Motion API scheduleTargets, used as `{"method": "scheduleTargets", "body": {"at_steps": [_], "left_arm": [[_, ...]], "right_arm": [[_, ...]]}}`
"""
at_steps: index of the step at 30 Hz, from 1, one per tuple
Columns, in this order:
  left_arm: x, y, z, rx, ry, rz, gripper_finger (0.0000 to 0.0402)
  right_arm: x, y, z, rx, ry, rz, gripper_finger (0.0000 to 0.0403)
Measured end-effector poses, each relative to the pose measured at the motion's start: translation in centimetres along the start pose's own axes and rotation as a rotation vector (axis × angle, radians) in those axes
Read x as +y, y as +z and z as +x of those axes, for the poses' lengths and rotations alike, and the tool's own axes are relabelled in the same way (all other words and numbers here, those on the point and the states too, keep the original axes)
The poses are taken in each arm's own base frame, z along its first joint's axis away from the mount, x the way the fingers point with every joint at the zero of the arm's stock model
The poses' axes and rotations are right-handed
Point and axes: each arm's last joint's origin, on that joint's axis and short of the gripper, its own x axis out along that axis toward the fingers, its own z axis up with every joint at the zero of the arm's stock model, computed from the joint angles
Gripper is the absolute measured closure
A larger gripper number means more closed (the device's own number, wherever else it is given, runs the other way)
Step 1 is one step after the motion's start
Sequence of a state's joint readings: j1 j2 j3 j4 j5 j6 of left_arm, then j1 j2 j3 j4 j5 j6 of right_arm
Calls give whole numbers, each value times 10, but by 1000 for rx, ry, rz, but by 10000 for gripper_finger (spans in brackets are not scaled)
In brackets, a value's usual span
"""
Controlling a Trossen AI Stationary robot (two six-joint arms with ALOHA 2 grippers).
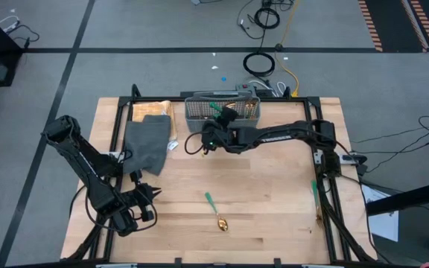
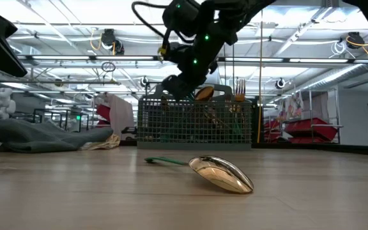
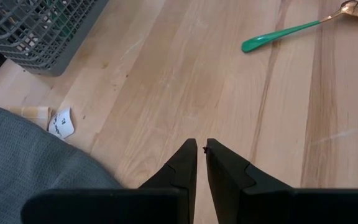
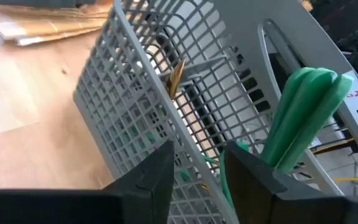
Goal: Sort silverware
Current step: Adjust the green knife into the gray silverware basket
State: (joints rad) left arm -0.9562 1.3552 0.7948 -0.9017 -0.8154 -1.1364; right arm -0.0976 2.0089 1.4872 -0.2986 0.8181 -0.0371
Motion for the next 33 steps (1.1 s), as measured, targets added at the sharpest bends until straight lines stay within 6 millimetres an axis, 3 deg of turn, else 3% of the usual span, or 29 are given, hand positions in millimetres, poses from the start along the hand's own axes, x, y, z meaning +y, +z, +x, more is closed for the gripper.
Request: {"method": "scheduleTargets", "body": {"at_steps": [9, 14, 19, 26, 33], "left_arm": [[0, 0, 0, 0, -1, -1, 358], [0, 0, 0, -1, -1, -1, 358], [0, 0, 0, -1, -1, -1, 358], [0, 0, 0, -2, 0, -1, 358], [0, 0, 0, -2, 0, 0, 358]], "right_arm": [[-5, -1, 3, 11, -75, -28, 304], [-2, -2, 0, 17, -66, -65, 388], [6, -1, -10, -2, -77, -114, 401], [14, -1, -20, -13, -87, -169, 384], [13, -1, -18, -10, -87, -157, 336]]}}
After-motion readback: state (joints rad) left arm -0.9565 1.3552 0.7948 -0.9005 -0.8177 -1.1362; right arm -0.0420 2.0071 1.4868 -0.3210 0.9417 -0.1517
